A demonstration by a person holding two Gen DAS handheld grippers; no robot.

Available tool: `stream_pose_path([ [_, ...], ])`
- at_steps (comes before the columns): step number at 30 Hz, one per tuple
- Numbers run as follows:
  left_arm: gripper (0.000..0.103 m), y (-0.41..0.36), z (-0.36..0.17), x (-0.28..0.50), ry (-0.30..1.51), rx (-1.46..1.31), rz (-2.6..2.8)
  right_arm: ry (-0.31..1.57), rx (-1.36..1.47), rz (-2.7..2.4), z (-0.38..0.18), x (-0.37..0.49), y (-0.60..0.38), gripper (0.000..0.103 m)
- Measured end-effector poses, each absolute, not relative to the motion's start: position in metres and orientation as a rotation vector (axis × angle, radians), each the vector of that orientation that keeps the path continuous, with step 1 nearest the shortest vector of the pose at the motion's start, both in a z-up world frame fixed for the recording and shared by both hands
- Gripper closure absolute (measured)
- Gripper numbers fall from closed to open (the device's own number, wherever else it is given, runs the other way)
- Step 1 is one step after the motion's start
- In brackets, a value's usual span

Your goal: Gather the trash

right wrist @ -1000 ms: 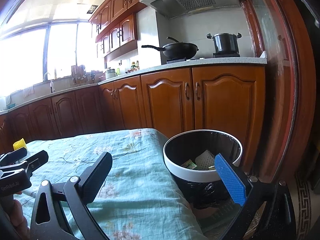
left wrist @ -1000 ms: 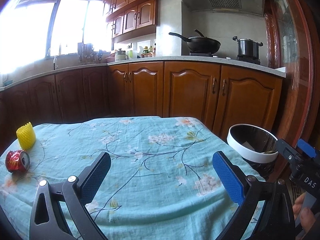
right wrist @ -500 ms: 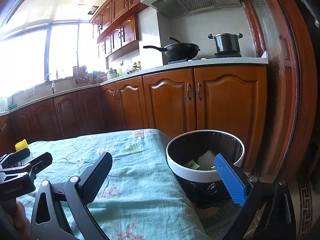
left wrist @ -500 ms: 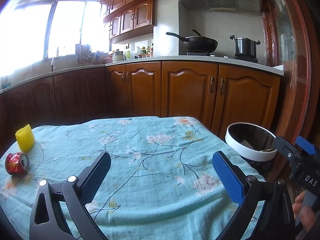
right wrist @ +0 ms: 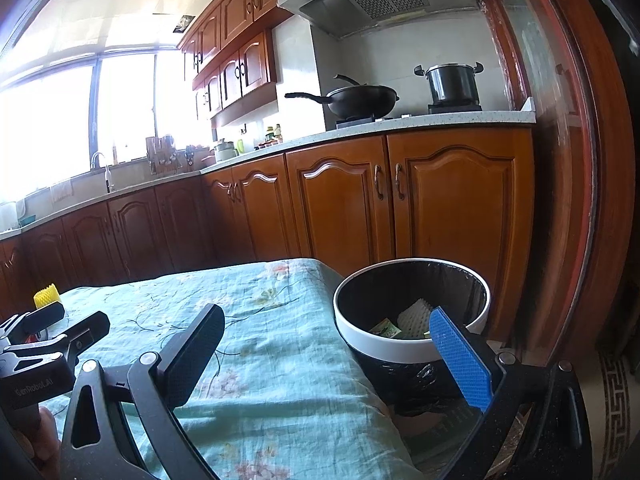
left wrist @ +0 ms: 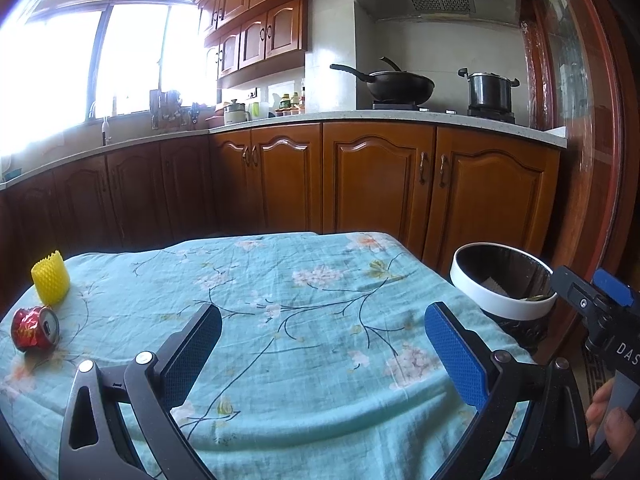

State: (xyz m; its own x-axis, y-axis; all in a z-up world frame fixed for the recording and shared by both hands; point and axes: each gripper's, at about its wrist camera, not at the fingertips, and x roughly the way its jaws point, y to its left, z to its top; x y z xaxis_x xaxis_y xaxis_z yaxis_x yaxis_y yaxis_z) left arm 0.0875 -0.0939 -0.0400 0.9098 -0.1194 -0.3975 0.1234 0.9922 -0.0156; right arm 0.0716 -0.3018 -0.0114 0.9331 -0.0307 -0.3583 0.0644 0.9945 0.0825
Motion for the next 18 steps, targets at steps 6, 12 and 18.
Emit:
stream_pose_path([
  [6,0.001,-0.095,-0.0407,0.0865,0.406,0.021,-0.136,0.366,0.099,-0.046,-0.0104,0.0721,-0.3026,0.0],
  [12,0.001,-0.0947,-0.0412,0.0866,0.409,0.018,-0.138,0.364,0.101,-0.044,-0.0089,0.0716,-0.3023,0.0],
  [18,0.001,-0.0954,-0.0409,0.0862,0.41,0.019,-0.137,0.36,0.099,-0.042,-0.0072,0.0708,-0.3015,0.0],
])
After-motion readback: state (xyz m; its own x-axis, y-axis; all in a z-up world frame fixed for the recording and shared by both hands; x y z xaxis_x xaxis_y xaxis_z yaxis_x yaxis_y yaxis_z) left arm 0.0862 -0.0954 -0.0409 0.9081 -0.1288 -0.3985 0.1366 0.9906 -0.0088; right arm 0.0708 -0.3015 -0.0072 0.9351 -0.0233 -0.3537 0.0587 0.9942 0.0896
